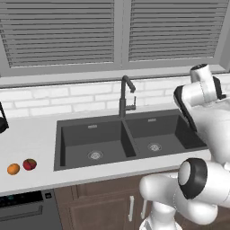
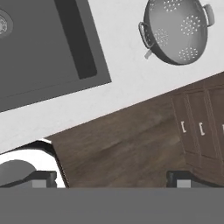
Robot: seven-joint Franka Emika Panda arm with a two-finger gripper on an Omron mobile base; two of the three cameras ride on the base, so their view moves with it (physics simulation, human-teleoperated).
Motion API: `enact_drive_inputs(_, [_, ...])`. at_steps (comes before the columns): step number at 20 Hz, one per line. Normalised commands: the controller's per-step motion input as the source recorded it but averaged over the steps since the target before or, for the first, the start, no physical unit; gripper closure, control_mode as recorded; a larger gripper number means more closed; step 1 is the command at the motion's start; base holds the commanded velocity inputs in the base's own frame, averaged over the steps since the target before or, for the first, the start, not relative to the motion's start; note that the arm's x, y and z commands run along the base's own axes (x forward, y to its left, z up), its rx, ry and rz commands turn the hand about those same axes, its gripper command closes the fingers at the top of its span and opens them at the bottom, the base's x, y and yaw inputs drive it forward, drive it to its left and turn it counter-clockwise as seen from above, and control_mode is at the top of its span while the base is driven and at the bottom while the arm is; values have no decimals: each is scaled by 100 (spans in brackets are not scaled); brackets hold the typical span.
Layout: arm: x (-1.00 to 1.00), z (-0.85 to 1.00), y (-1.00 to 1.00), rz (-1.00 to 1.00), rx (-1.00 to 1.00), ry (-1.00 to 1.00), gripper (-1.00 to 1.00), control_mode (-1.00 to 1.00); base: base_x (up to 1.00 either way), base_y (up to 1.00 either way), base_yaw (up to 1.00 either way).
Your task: Put the colander in the sink, put the mango, tangerine in the colander, and turn on the sink faucet and pour water over the colander.
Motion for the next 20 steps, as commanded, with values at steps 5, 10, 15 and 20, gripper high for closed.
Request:
enact_drive_inputs(5, [14, -19, -48, 4, 2, -8, -100, -100, 0, 0, 0])
enact_drive_inputs(10, [15, -9, -49, 16, 2, 1, -100, -100, 0, 0, 0])
enact_drive_inputs(15, [9, -10, -45, 25, 0, 5, -100, -100, 0, 0, 0])
enact_drive_inputs(20, [4, -24, -34, 29, 0, 0, -100, -100, 0, 0, 0])
